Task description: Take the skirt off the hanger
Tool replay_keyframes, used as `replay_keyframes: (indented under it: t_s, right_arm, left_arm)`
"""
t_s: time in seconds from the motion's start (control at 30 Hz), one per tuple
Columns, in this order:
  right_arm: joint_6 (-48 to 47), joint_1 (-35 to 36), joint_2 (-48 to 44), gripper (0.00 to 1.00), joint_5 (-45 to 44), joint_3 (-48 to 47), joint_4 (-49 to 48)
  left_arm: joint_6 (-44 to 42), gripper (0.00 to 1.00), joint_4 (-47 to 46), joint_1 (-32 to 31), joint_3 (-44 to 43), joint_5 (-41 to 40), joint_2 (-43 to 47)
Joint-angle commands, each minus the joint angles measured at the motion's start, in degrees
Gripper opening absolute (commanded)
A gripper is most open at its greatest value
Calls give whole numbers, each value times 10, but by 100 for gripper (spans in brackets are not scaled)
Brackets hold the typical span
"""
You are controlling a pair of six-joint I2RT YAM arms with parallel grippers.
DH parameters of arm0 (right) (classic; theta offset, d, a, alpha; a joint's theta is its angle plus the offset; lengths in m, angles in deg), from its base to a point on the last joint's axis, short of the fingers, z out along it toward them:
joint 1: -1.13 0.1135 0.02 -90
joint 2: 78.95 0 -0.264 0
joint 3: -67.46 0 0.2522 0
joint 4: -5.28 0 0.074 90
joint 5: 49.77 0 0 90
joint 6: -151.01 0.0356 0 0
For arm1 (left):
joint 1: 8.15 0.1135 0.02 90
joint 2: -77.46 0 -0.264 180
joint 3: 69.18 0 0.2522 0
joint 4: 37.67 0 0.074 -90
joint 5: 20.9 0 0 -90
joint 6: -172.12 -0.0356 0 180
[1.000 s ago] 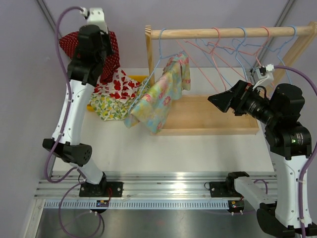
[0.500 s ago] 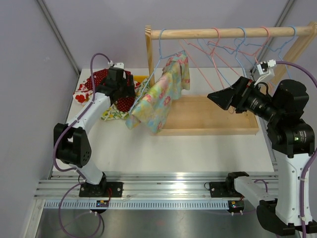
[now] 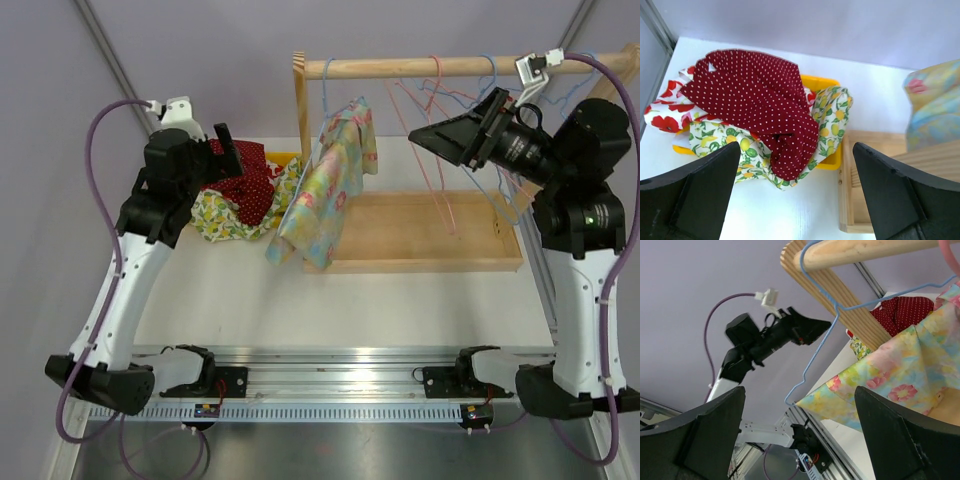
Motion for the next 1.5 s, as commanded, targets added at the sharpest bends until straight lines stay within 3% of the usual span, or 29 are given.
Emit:
replay_keyframes:
  t_s: [0.0, 0.07, 0.2, 0.3, 0.47, 0.87, 0.9, 1.0, 1.1, 1.13, 1.17, 1.33, 1.47]
  right_arm:
    - [0, 52, 42, 97, -4, -13, -26]
    - [-38, 86, 87, 96, -59, -59, 20]
    - [-106, 146, 149, 93, -143, -136, 111]
    - [-112, 172, 167, 93, -177, -137, 110]
    - [-108, 211, 180, 92, -202, -112, 89]
    - [-79, 273, 177, 89, -226, -44, 21]
    - [-77, 274, 175, 86, -227, -35, 15]
    - [-71, 274, 172, 63, -224, -26, 8]
    - [-71, 274, 173, 30, -221, -27, 12]
    - [-71, 274, 171, 8, -224, -27, 14]
    - [-74, 275, 170, 0, -226, -29, 22]
    - [-92, 274, 170, 0, -235, -62, 55]
    - [-102, 274, 183, 0, -229, -164, 114]
  left_arm:
    - [20, 99, 47, -5, 10, 34, 46]
    - [31, 99, 41, -16, 38, 72, 87]
    - [49, 99, 47, -109, 49, 67, 121]
    - [50, 99, 54, -198, 38, 28, 116]
    - [62, 99, 44, -292, 26, -9, 92]
    - [82, 99, 26, -344, 42, -43, 87]
    - [82, 99, 27, -346, 42, -42, 88]
    - [84, 99, 23, -350, 50, -44, 91]
    - [87, 99, 17, -354, 58, -44, 91]
    - [87, 99, 21, -355, 57, -53, 92]
    - [87, 99, 27, -358, 55, -63, 94]
    - [66, 99, 68, -359, 29, -114, 117]
    - [51, 99, 44, -371, 38, -55, 134]
